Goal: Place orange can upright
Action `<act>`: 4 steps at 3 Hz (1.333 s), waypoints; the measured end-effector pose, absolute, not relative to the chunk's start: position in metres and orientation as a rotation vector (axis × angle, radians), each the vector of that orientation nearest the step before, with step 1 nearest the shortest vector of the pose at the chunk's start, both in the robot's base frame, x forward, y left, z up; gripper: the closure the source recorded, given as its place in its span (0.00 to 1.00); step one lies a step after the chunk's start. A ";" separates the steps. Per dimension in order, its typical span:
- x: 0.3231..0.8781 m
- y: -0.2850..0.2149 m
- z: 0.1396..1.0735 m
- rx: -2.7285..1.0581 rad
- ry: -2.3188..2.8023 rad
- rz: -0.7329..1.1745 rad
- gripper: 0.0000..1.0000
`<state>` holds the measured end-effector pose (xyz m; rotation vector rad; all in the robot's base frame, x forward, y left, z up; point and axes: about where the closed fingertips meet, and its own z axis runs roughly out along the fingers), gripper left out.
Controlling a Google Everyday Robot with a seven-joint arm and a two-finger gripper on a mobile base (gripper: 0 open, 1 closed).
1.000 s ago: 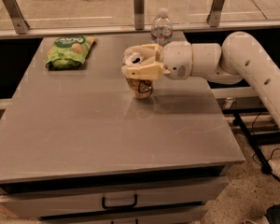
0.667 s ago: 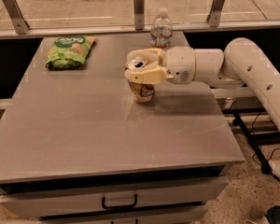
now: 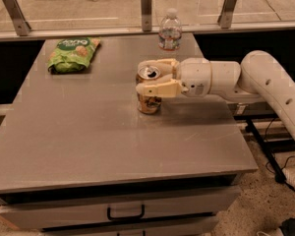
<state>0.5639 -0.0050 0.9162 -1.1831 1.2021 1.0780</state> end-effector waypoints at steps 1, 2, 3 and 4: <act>0.564 -0.011 0.916 -1.185 1.211 1.062 0.00; 0.568 -0.020 0.923 -1.205 1.226 1.029 0.00; 0.573 -0.033 0.941 -1.245 1.241 0.976 0.00; 0.581 -0.060 0.978 -1.326 1.280 0.847 0.00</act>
Offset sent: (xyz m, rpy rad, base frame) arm 0.0117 -0.0325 0.0151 -0.0816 -0.0345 -0.0508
